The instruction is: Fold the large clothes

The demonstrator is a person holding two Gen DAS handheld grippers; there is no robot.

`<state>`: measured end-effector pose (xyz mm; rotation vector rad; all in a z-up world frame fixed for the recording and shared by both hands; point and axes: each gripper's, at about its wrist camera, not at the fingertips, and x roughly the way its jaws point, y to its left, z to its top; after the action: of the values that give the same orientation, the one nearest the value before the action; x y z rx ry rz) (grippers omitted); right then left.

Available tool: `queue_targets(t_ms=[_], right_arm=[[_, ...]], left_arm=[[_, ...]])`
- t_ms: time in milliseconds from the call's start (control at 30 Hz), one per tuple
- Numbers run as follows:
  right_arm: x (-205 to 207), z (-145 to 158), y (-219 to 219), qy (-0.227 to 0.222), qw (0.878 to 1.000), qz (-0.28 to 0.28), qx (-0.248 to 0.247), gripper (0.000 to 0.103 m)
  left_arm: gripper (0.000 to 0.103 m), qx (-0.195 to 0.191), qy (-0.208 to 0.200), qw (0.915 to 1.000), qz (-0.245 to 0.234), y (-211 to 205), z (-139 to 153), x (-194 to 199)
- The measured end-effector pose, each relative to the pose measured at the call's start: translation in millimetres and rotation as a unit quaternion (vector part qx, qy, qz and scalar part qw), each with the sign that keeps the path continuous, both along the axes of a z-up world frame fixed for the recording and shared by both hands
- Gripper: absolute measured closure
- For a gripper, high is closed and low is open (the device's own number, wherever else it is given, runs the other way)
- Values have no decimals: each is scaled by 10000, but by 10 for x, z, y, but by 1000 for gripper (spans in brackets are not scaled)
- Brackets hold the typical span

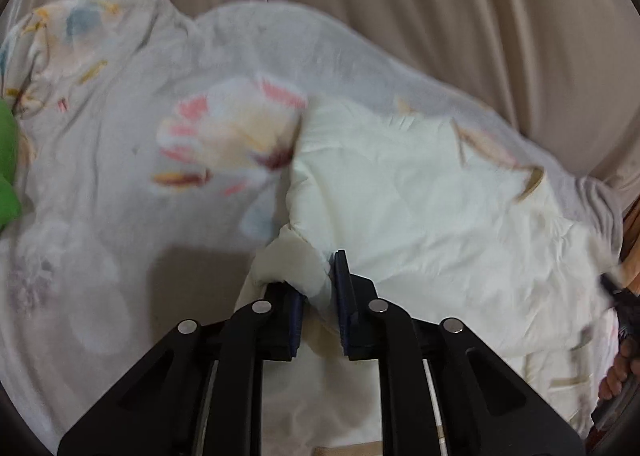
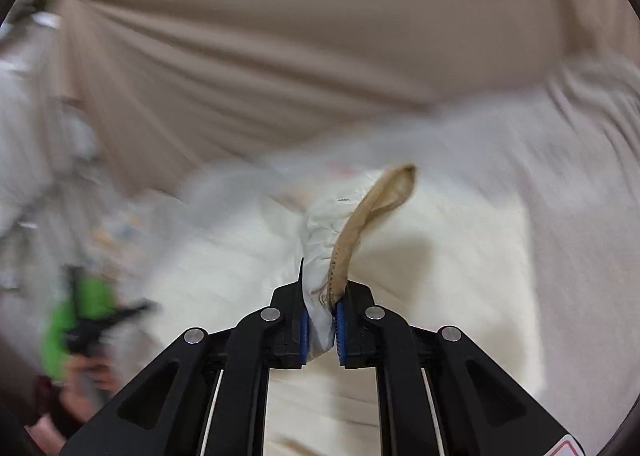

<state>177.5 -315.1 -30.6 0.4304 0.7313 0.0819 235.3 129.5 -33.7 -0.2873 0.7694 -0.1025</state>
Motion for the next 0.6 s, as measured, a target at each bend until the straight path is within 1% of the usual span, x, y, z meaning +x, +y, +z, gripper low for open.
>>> queue_targets(t_ms=[33,67,133,167,233,267,300,333,367,400,433,500,533,600], right_arm=[[-2,-126,-64,129,9994,-40,304,93],[-73,-140,-76,38,9988,-32,479,93],[-261,18,4,-460,9987,78,217,92],[-310,44,6,-576,9982,82,115,92],[-217,-122,-91,-79,9998,-112,-114,90],[-208,-233,-191,120,9997,-219,34,94],[-240,-259,-271,135,9991,-277,300,94],[-333,-228,-334,87,9982,-441,405,94],[-434,-180,-392,9,9977,-589,345,93],[-533,-100,-403,-102,9971,-716,245,90],[-585,-29,-409,-144,9957,-911,63,89],[-703,154,-336,-271,9916,-1171,-476,88],[-743,268,-259,-403,9904,-1152,-651,87],[-724,477,-41,-597,9925,-816,-687,87]], left_arm=[[89,7,53,10000,-32,-5,-66,1],[89,147,14,9999,-6,-40,-101,-13],[89,237,-77,9997,3,-48,-106,-39],[89,217,-71,9997,-2,-43,-120,-40],[87,167,-51,9998,-34,-24,-145,-25],[87,147,-49,9999,-60,-22,-155,-26],[87,201,-70,9998,-62,-28,-154,-33],[87,288,-98,9995,-61,-51,-155,-42],[87,372,-121,9992,-51,-74,-156,-49],[86,444,-138,9989,-46,-94,-156,-55],[86,506,-142,9986,-31,-105,-155,-62],[86,550,-150,9984,-28,-117,-155,-60],[86,553,-150,9984,-26,-119,-155,-60],[86,569,-164,9982,-29,-118,-156,-61]])
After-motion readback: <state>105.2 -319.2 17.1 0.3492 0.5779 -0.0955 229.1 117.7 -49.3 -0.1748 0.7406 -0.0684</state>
